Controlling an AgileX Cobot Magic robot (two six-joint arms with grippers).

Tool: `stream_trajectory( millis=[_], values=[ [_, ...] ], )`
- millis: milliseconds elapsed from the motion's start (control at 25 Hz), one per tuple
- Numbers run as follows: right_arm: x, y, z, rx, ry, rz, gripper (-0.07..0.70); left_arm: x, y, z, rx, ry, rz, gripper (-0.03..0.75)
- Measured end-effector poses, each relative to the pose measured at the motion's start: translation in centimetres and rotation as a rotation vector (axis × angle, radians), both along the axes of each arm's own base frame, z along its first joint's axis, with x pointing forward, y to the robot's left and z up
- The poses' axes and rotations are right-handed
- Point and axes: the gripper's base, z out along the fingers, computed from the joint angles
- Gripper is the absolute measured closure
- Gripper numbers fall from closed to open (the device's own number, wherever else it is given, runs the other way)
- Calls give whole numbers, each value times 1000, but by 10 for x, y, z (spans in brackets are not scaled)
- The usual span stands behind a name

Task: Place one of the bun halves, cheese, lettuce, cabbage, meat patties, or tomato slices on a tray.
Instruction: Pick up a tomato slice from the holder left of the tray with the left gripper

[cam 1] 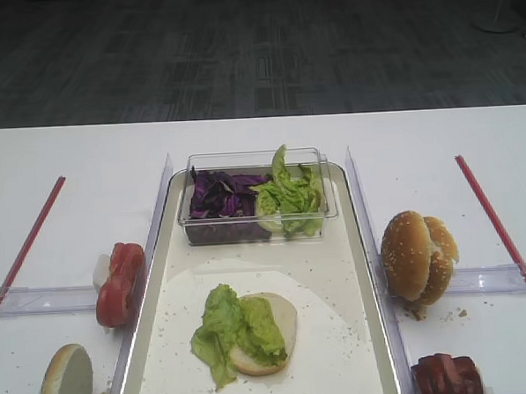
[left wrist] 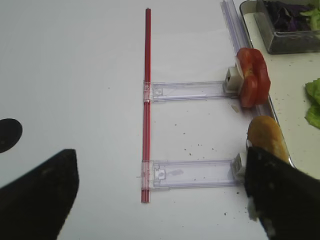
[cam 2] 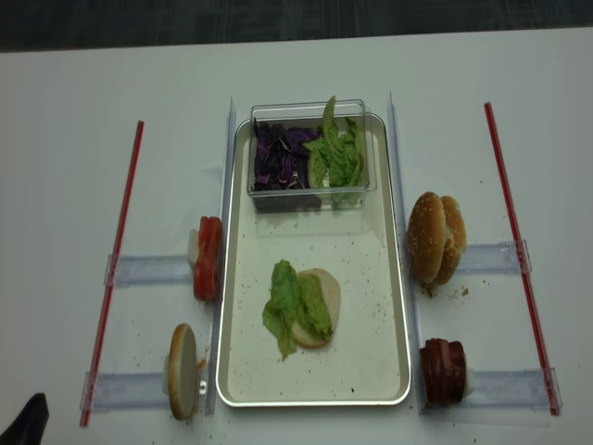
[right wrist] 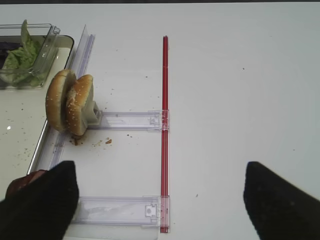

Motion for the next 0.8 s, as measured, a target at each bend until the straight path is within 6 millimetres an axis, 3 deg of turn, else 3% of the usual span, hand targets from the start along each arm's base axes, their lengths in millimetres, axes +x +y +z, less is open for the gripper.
stream_trajectory(
  millis=[520,800],
  values=[
    [0,0,0,3,0,-2,-48,0,0,0,2,27,-1,97],
    [0,0,0,3,0,-2,-48,41,1,0,-2,361,0,97]
  ],
)
